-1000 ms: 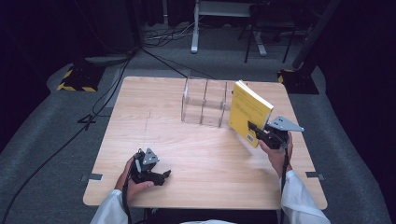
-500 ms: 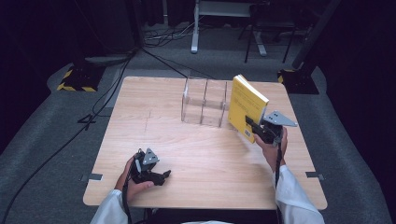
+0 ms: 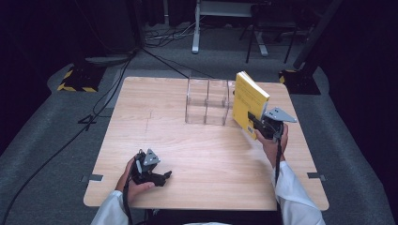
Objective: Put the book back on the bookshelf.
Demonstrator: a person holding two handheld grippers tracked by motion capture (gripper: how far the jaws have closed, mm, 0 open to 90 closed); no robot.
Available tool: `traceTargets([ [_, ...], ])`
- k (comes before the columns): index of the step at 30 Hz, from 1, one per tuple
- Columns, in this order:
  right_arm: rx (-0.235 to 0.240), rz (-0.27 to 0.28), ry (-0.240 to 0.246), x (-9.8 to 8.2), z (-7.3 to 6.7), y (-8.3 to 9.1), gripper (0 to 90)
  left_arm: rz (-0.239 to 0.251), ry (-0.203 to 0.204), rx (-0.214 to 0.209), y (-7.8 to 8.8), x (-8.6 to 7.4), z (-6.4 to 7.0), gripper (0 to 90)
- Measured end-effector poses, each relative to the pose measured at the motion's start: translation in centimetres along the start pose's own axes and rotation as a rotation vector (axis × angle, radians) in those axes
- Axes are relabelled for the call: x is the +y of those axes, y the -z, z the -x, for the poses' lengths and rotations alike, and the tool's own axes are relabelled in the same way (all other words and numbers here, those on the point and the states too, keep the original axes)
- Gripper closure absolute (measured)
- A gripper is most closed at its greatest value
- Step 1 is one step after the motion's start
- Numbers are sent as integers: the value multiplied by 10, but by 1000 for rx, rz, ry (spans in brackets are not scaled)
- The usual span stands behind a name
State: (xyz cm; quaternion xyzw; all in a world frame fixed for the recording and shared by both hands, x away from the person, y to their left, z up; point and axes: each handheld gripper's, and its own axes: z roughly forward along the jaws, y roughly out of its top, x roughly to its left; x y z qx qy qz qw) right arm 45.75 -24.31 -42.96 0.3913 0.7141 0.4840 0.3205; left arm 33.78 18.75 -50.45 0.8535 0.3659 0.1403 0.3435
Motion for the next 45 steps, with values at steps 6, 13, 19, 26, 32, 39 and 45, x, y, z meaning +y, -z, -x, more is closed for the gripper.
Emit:
traceTargets([
  [6, -22, 5, -16, 3, 5, -6, 762, 0, -4, 2, 0, 0, 0, 149],
  [13, -37, 38, -16, 10, -1, -11, 762, -1, -4, 2, 0, 0, 0, 150],
  [19, -52, 45, -4, 16, -12, -22, 762, 2, 3, 1, 0, 0, 1, 156],
  [26, -78, 46, -22, 20, -14, -37, 761, 2, 3, 3, 0, 0, 1, 156],
  [32, -87, 40, -32, 22, -13, -48, 762, 7, 5, 2, 0, -1, 1, 160],
  [39, -107, 38, -52, 22, -11, -62, 762, 2, -12, -6, 1, 0, 1, 161],
  [45, -116, 34, -51, 21, -12, -72, 761, 5, -8, -10, 0, -1, 2, 161],
])
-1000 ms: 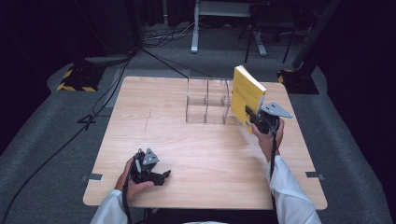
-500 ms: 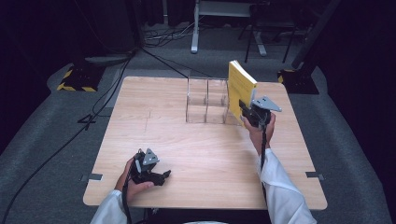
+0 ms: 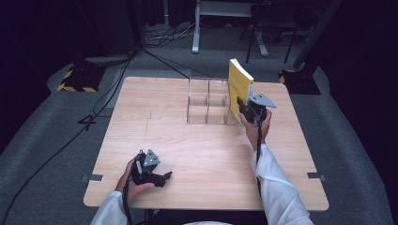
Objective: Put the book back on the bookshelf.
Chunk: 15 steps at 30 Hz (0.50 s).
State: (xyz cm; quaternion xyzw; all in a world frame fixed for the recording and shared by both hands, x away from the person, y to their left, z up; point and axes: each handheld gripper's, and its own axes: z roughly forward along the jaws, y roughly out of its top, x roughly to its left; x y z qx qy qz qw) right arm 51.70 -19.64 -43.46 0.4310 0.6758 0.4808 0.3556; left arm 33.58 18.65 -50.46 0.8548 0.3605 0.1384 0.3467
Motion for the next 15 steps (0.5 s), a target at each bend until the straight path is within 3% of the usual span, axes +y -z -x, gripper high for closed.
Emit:
traceTargets([
  [8, -19, -11, 11, -4, -3, -7, 760, 0, -5, -1, 1, -1, 1, 162],
  [15, -10, -7, -25, -9, 0, -8, 755, -1, -9, 1, 1, -1, 1, 161],
])
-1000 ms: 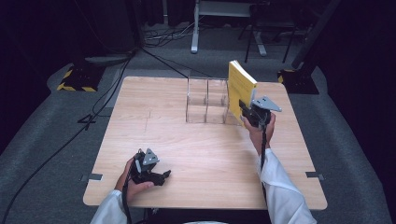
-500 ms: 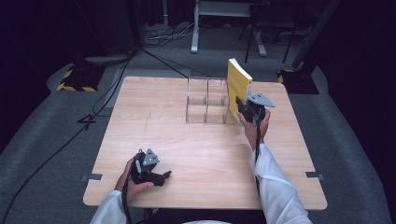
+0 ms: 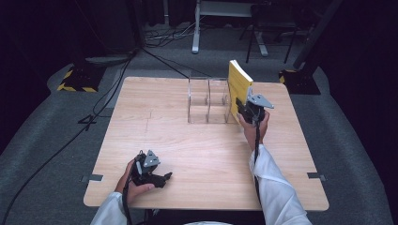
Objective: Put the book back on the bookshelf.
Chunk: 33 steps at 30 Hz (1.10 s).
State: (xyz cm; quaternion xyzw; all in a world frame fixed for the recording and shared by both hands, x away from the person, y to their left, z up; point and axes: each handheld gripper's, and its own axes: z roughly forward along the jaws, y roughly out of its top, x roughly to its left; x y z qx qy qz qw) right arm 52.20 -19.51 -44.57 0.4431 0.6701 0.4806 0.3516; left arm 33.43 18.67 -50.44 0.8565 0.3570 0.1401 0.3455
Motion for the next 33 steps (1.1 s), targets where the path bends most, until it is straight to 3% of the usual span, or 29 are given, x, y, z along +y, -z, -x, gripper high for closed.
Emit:
traceTargets([
  [11, 2, -29, -11, -6, 3, -2, 732, -1, -1, 0, 0, 0, 0, 161],
  [20, 0, -38, -11, -6, 2, 0, 649, -2, -1, 1, 0, 0, 0, 161],
  [29, 11, -53, -6, -9, 4, 8, 590, -3, 4, -2, 0, 0, 1, 161],
  [33, 3, -53, -28, -10, 9, 16, 549, -3, 4, -3, 0, 0, 0, 161],
])
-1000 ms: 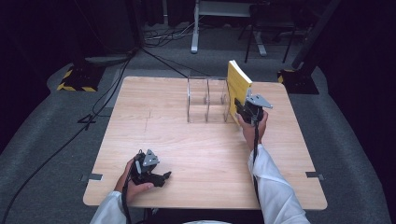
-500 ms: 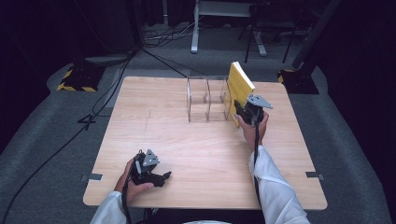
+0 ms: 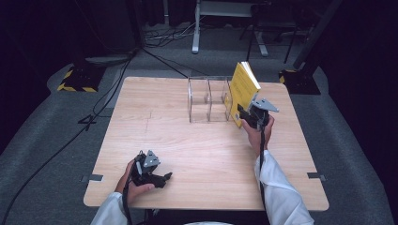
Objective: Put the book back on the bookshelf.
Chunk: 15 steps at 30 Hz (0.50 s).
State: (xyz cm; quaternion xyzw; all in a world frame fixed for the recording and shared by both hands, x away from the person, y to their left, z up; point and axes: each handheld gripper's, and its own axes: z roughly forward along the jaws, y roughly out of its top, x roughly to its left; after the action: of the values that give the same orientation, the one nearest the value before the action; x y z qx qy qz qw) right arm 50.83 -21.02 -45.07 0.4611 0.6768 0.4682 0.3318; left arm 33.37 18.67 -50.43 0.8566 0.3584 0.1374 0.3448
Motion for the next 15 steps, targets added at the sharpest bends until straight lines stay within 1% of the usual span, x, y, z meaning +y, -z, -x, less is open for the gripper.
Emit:
traceTargets([
  [1, 7, -5, -1, 0, 1, 3, 530, 0, 0, 0, 0, 0, 0, 161],
  [3, -10, -14, 6, -1, 2, 6, 508, 0, 0, 0, 0, 0, 0, 161],
  [8, -7, -23, 3, -3, 6, 11, 516, 0, 0, 0, 0, 0, 0, 161],
  [9, -8, -24, 7, -3, 6, 13, 514, 0, 0, 0, 0, 0, 0, 161],
  [10, -8, -27, 22, -3, 6, 15, 512, 0, 0, 0, 0, 0, 0, 161],
  [15, -1, -30, 27, -3, 7, 18, 512, 0, 0, 0, 0, 0, 0, 161],
])
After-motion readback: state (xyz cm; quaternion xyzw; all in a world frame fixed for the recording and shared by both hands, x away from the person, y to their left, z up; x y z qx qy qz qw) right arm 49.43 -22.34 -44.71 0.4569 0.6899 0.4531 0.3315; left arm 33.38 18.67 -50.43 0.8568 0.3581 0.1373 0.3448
